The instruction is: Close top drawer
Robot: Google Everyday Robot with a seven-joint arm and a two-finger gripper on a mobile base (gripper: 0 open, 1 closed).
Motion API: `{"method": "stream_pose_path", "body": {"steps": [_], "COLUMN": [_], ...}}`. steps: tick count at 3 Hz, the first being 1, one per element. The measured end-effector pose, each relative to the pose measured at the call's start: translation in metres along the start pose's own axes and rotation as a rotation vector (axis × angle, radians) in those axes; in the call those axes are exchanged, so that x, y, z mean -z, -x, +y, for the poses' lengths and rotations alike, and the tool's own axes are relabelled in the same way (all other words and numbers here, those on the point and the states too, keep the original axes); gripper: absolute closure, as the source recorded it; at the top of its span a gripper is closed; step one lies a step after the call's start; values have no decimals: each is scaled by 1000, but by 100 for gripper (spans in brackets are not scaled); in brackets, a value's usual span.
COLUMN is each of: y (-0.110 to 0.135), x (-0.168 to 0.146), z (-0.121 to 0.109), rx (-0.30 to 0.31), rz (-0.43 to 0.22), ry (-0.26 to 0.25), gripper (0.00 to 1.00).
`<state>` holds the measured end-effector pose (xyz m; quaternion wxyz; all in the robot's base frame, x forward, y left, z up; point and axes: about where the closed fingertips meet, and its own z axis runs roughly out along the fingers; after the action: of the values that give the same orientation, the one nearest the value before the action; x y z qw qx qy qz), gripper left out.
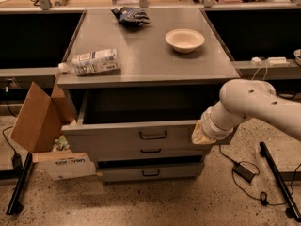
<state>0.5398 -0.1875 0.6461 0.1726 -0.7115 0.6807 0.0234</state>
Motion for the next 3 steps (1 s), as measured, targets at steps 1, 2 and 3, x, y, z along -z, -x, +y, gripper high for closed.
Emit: {"method": "stream_pose_path", "body": {"steps": [1,2,3], "y": [-3,-6,-9], "x": [-2,-4,-5], "z": [-12,-23,-30], "rx": [-13,-28,-37], "rz": [-2,-8,-13], "ry": [-6,-12,-15], "gripper": [82,59,35]}}
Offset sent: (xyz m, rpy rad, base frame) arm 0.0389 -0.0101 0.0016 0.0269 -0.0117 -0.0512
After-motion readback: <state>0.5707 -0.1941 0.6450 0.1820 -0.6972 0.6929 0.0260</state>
